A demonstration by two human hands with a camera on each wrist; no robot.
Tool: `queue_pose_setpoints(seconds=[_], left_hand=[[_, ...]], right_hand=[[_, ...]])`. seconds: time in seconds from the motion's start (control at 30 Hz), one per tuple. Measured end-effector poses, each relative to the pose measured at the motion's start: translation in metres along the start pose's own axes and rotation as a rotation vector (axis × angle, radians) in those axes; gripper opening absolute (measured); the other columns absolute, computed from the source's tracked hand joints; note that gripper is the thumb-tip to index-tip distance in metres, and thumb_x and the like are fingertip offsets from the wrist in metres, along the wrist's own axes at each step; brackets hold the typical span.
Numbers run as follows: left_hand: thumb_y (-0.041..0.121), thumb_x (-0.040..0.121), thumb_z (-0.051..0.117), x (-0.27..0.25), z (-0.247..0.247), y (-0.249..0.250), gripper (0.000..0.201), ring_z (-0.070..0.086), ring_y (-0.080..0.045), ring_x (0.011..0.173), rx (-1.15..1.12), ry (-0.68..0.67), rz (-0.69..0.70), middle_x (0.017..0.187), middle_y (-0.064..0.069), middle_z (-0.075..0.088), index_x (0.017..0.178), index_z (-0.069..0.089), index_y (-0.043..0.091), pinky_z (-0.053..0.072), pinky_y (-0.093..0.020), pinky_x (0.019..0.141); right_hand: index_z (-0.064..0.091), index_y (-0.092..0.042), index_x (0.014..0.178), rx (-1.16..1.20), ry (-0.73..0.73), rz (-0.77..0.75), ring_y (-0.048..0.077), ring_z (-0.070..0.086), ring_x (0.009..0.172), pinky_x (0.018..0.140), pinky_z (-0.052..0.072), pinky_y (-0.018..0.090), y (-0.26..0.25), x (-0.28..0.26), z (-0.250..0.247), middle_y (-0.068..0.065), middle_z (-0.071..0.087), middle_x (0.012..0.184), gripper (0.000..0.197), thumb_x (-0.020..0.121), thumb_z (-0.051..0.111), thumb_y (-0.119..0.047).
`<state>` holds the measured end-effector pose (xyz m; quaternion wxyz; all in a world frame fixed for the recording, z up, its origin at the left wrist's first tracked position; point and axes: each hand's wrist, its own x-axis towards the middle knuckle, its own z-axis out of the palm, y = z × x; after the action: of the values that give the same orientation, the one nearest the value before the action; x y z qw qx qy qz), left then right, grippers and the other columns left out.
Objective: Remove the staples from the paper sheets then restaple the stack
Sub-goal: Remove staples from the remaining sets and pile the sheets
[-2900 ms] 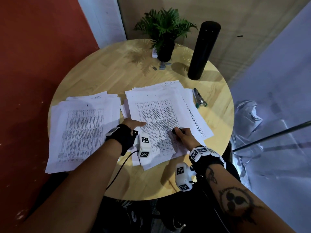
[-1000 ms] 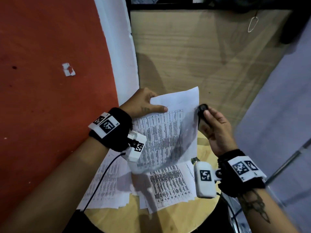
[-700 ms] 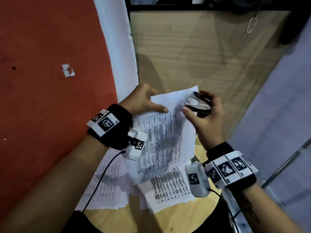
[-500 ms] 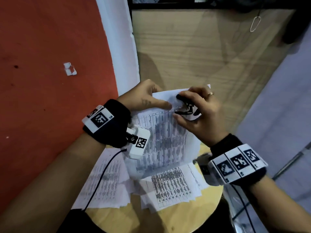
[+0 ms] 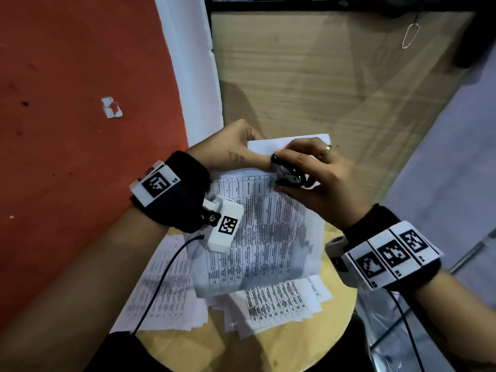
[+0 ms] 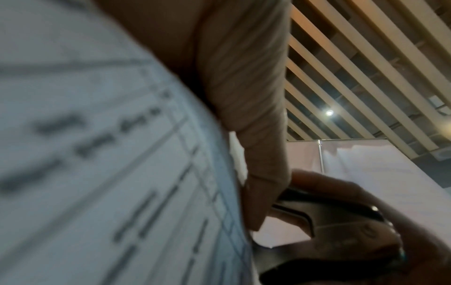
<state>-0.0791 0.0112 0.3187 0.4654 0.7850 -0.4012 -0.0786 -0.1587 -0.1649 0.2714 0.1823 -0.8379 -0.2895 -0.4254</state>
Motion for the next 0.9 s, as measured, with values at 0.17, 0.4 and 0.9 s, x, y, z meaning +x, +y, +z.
queue_pose_setpoints(seconds=[0.17, 0.4, 0.9], left_hand=[[0.03, 0.059, 0.079, -0.001, -0.002, 0.0, 0.054, 0.043, -0.016, 0.067, 0.008, -0.001, 0.009, 0.07, -0.009, 0.05, 0.082, 0.064, -0.017, 0.029, -0.031, 0.064], [0.024, 0.062, 0.079, -0.004, -0.001, 0.0, 0.048, 0.043, -0.017, 0.069, -0.001, 0.019, 0.015, 0.071, -0.009, 0.05, 0.081, 0.063, -0.018, 0.03, -0.032, 0.064], [0.021, 0.058, 0.078, -0.005, -0.004, -0.003, 0.038, 0.045, -0.013, 0.064, 0.026, 0.026, -0.004, 0.067, -0.006, 0.051, 0.078, 0.069, -0.01, 0.033, -0.029, 0.062]], right_hand=[[0.068, -0.003, 0.107, -0.042, -0.005, -0.027, 0.021, 0.061, 0.081, 0.058, 0.054, 0.032, 0.0, 0.002, 0.0, 0.013, 0.063, 0.105, 0.037, 0.074, 0.075, -0.018], [0.07, -0.002, 0.102, -0.125, 0.009, -0.073, 0.03, 0.065, 0.08, 0.056, 0.054, 0.039, -0.003, 0.005, 0.001, 0.014, 0.065, 0.099, 0.03, 0.076, 0.075, -0.015], [0.069, -0.001, 0.097, -0.226, -0.037, -0.148, 0.032, 0.064, 0.076, 0.053, 0.053, 0.036, -0.001, 0.012, 0.002, 0.014, 0.066, 0.09, 0.025, 0.076, 0.074, -0.014]])
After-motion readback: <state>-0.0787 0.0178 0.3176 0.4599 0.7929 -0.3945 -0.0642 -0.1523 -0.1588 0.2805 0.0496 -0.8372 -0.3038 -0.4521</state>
